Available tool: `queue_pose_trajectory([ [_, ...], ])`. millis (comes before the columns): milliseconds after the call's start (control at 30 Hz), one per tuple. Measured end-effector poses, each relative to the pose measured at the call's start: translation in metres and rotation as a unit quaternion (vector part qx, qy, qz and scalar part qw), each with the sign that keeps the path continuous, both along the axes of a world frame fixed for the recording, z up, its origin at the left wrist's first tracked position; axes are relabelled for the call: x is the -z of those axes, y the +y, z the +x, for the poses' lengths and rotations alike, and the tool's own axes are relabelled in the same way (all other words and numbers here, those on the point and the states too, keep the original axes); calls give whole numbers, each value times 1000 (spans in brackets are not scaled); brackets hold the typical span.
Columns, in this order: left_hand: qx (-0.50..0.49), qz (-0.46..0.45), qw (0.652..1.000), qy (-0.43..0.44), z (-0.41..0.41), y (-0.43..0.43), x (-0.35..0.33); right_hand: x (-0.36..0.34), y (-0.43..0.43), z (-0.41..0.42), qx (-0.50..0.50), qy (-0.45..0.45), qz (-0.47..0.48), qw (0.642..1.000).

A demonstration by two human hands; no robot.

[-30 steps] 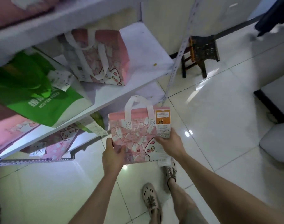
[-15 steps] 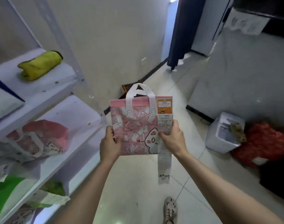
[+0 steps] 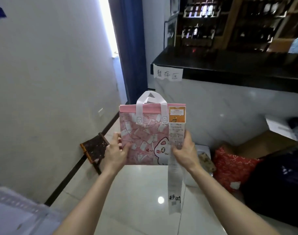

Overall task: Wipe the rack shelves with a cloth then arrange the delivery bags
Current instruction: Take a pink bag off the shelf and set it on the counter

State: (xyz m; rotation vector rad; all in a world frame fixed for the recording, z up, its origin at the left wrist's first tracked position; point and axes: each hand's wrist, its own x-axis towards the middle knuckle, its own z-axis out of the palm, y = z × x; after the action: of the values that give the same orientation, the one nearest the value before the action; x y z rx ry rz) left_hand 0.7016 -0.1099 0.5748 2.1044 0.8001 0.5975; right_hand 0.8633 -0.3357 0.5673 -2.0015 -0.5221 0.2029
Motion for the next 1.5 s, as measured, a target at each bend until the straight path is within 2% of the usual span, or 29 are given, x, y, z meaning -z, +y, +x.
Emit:
queue_pose_trajectory([
  [167, 52, 0, 997, -57, 113, 32, -28, -33, 15, 92, 1, -38, 35, 999],
  [467, 136, 31, 982, -131, 336, 126, -88, -114, 89, 274, 69, -147, 78, 984],
  [833, 159, 80, 977, -121, 531, 186, -136, -153, 149, 456, 118, -189, 81, 972],
  [967, 142, 94, 977, -127, 577, 201, -139, -149, 171, 503, 118, -198, 92, 969],
  [1133, 105, 122, 974, -158, 609, 213, -124, -131, 191, 530, 71, -241, 103, 962],
  [1367, 136, 143, 968, -152, 623, 244, -99, -95, 203, 541, 52, -290, 70, 953],
  [1500, 167, 141, 967, -135, 622, 258, -96, -88, 211, 537, 60, -276, 40, 958],
])
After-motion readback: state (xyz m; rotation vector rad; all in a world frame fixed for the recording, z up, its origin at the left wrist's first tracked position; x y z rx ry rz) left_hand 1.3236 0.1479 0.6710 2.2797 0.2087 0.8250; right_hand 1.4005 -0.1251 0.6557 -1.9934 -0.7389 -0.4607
